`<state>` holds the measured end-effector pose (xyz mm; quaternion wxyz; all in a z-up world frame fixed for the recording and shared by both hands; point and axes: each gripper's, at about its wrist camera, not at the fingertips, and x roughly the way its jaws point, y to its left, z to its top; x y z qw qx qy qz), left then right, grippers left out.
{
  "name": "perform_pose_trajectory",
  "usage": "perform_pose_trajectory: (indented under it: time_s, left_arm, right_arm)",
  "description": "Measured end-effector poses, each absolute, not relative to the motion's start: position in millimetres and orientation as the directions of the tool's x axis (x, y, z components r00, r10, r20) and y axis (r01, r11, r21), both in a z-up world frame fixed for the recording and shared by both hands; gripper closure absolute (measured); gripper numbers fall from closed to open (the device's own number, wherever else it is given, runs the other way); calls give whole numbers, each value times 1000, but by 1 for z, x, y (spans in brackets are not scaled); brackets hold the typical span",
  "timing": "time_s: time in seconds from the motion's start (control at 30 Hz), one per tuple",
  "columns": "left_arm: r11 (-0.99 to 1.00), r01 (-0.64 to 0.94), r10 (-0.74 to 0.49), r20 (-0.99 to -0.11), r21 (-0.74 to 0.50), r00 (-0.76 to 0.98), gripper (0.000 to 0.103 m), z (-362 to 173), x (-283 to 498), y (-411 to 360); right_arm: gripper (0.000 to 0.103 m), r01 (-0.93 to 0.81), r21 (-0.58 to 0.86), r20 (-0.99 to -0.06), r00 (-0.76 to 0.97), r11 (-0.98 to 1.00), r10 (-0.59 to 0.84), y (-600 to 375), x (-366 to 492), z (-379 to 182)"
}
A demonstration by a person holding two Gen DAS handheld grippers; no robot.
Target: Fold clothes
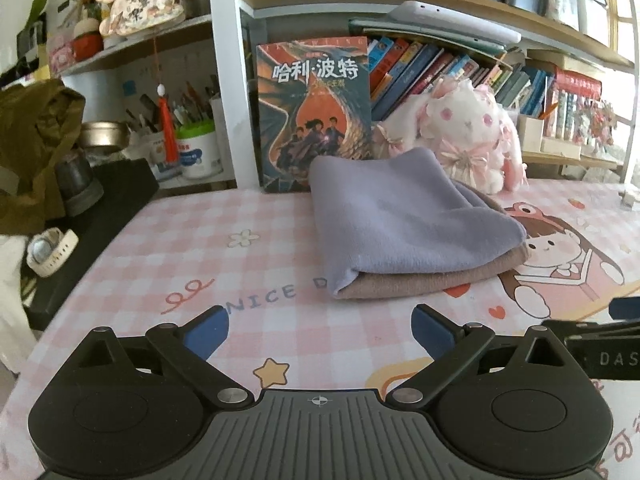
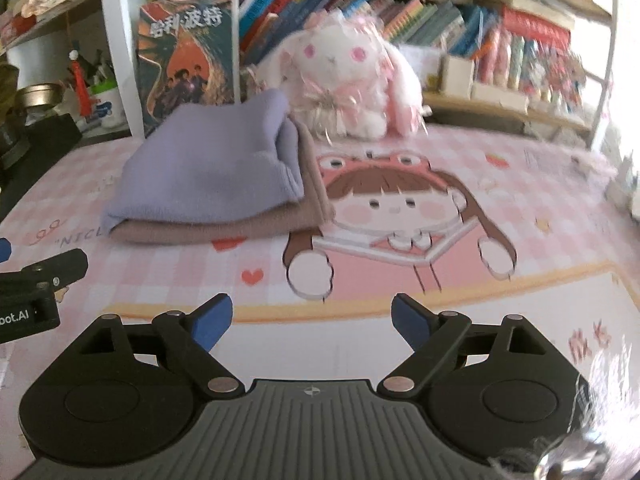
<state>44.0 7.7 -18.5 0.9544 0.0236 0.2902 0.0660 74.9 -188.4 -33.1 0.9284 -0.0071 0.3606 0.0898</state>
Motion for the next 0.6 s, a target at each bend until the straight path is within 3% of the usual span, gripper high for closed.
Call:
perform_pose_trajectory:
  time_s: [0.6]
  left_arm:
    - [994, -87, 106, -591, 59, 800, 3, -19, 43, 7]
  right_arm:
    - [15, -162, 32, -662, 736, 986, 142, -191, 64, -28]
